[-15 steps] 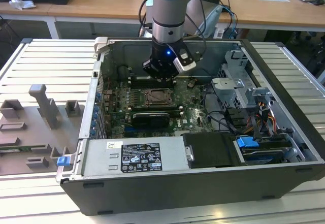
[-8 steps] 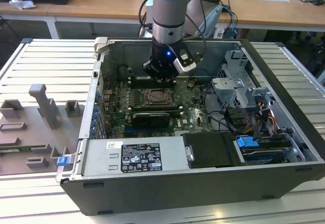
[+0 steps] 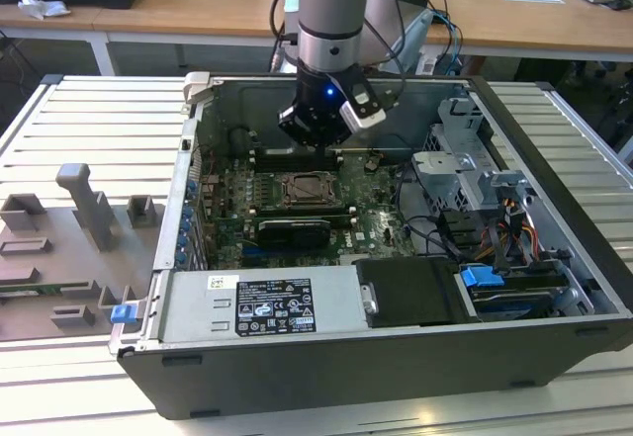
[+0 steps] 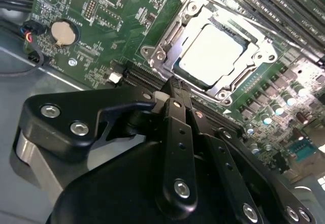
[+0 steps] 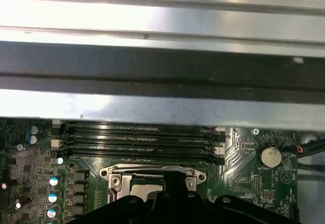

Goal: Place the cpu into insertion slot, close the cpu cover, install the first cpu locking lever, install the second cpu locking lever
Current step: 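Install the second cpu locking lever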

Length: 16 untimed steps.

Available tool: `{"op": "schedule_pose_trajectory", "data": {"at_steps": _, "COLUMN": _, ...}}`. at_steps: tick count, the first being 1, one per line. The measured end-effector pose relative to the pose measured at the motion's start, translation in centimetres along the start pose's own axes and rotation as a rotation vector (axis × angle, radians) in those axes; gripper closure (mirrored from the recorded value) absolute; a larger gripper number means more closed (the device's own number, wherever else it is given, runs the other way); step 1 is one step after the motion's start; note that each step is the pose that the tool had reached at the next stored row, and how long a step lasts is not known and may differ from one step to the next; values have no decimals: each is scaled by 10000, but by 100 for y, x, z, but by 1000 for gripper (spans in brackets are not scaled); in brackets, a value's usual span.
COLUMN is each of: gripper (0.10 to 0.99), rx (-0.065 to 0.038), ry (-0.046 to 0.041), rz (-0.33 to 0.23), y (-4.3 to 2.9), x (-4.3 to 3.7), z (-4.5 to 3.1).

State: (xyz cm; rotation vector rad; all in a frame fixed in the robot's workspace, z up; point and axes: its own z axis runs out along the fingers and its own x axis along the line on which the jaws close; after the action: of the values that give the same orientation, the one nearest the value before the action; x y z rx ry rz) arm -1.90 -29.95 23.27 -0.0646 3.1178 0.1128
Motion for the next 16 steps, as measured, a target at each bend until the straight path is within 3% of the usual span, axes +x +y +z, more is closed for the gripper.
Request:
{"op": "schedule_pose_trajectory", "data": {"at_steps": 3, "gripper": 980, "rx": 1, "ry": 0, "rz": 1, "y": -50, "x": 2, "z": -3}}
{"op": "schedule_pose_trajectory", "data": {"at_steps": 11, "gripper": 980, "rx": 0, "ry": 0, "rz": 1, "y": -92, "x": 3, "z": -59}}
{"op": "schedule_pose_trajectory", "data": {"at_steps": 16, "gripper": 980, "rx": 0, "ry": 1, "rz": 1, "y": -216, "x": 8, "z": -69}}
